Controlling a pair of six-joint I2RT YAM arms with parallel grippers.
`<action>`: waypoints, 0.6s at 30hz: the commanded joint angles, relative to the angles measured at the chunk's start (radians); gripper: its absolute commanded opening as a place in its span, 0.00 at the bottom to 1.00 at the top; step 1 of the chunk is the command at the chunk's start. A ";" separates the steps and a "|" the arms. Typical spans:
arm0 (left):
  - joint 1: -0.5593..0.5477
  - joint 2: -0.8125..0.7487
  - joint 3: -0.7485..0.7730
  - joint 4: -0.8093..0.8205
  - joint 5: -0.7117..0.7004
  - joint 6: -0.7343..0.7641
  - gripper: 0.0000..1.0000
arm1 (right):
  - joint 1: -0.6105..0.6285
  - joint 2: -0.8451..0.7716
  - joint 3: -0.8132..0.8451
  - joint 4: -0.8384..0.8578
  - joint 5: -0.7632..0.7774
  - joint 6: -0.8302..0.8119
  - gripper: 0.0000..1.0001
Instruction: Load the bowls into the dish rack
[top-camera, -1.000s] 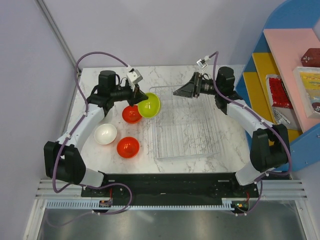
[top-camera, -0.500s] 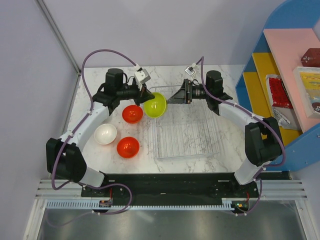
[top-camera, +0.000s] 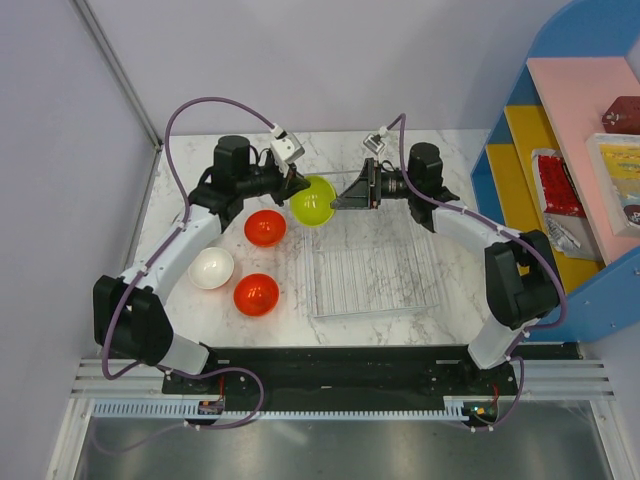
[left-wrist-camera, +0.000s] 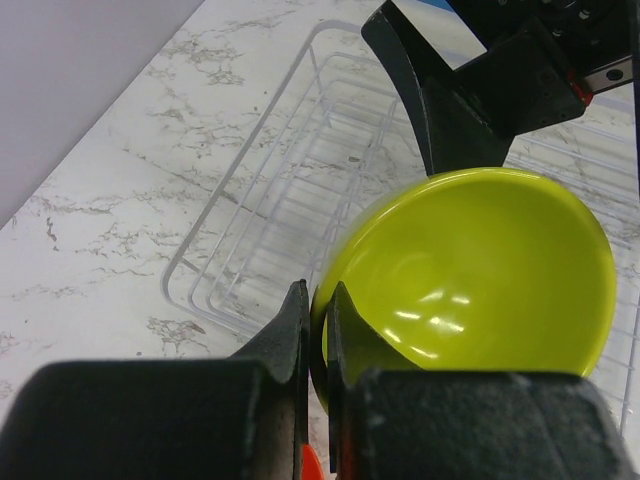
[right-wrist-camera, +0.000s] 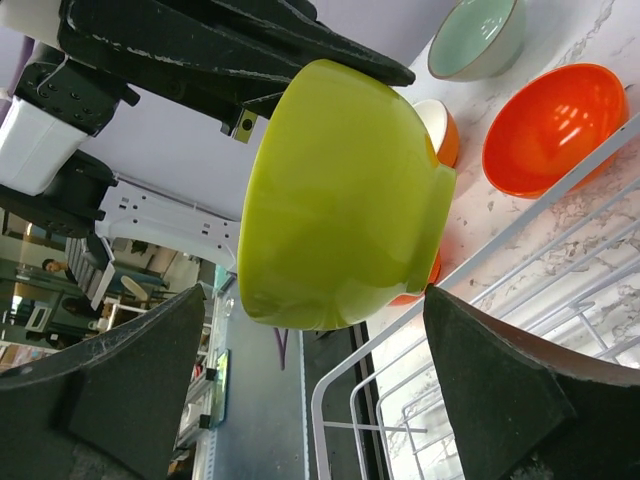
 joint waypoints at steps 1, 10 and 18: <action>-0.004 -0.018 -0.003 0.074 0.003 -0.038 0.02 | 0.003 0.016 -0.016 0.141 -0.027 0.072 0.96; -0.007 -0.021 -0.008 0.065 0.058 -0.055 0.02 | 0.004 0.012 -0.019 0.115 0.009 0.011 0.96; -0.017 -0.033 -0.025 0.064 0.072 -0.056 0.02 | 0.004 0.028 -0.007 0.084 0.028 -0.018 0.98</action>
